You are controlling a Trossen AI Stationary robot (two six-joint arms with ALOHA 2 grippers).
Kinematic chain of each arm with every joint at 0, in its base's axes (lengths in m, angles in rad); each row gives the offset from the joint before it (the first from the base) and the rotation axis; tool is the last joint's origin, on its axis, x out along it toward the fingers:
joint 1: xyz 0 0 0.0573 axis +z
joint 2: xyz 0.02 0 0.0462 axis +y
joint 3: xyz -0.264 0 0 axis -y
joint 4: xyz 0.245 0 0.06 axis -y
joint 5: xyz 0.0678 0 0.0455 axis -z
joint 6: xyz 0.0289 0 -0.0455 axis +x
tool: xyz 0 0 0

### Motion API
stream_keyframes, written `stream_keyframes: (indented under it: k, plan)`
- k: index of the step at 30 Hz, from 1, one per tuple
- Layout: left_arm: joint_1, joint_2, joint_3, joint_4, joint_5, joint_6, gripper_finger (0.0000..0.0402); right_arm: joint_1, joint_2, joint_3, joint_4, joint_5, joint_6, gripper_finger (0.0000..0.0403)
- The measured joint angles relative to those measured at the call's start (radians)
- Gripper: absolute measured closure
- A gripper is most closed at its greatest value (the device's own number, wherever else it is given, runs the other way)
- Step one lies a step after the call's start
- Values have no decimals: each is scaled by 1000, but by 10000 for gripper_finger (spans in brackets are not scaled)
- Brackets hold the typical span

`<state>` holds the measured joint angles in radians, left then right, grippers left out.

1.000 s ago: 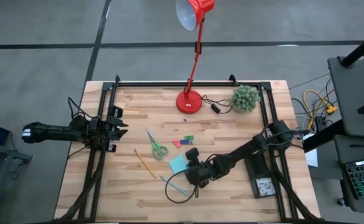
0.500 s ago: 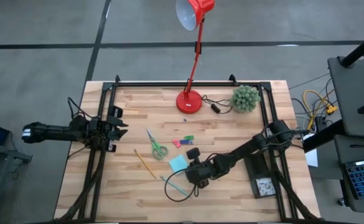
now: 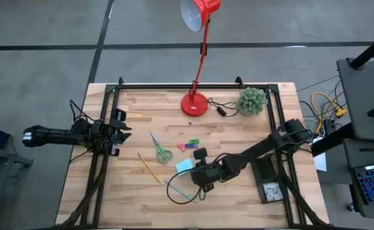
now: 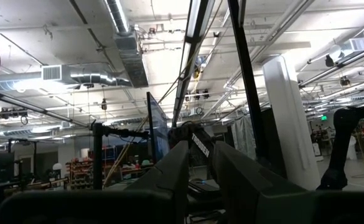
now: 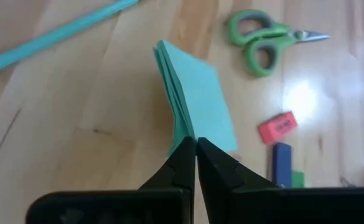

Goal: Pick and place office supplies into organizer
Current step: Put the blue sticky note into the black desk organizer

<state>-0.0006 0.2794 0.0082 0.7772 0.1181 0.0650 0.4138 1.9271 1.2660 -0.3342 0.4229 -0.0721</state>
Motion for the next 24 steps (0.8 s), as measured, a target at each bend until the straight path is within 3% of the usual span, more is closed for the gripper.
stream_keyframes:
  k: [9,24]
  plan:
    - [0,-2,0,0,1,0,336,39,-70,6,-14,16,21,395]
    - [0,-3,0,0,0,0,336,55,-77,6,-36,31,49,395]
